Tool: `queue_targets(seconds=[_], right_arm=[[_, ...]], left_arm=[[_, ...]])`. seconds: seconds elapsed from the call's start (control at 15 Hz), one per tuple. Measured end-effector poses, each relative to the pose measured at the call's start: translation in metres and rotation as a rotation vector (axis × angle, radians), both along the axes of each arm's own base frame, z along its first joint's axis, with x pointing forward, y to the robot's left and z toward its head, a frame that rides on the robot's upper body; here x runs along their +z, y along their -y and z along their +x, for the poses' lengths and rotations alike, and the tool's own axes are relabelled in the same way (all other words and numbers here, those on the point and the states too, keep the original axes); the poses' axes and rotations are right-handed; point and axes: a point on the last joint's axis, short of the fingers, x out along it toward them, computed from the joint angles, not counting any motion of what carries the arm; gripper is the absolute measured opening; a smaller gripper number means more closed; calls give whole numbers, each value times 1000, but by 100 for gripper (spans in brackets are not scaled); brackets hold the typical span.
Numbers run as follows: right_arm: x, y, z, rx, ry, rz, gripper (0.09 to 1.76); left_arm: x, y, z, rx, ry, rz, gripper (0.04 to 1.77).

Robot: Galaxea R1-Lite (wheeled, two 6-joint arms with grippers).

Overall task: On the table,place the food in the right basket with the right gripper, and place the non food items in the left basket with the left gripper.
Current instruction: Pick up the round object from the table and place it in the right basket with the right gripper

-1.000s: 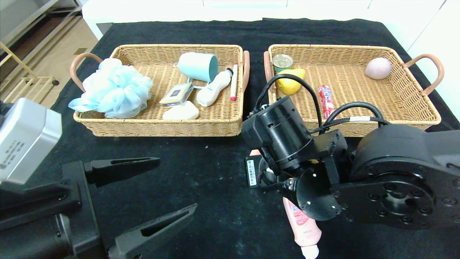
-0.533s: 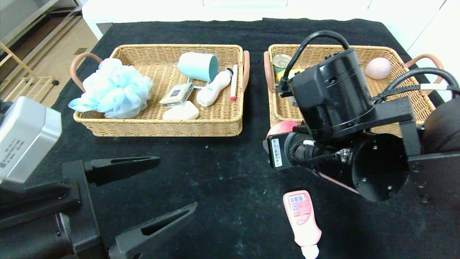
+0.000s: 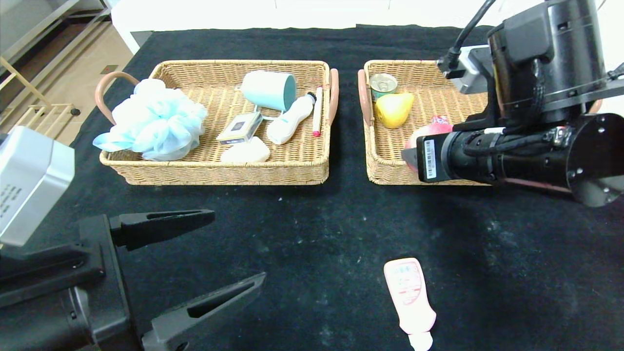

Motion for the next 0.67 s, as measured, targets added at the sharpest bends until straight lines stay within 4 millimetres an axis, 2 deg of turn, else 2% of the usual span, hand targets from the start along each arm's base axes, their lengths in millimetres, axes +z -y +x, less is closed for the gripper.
queue_targets(seconds=[0.27,0.67], right_arm=[[14,20,27,-55,34,37,113],[18,30,62,-124,63,39,113]], left_arm=[[0,0,0,0,-2,0,172],[0,1,1,2,-2,-3,172]])
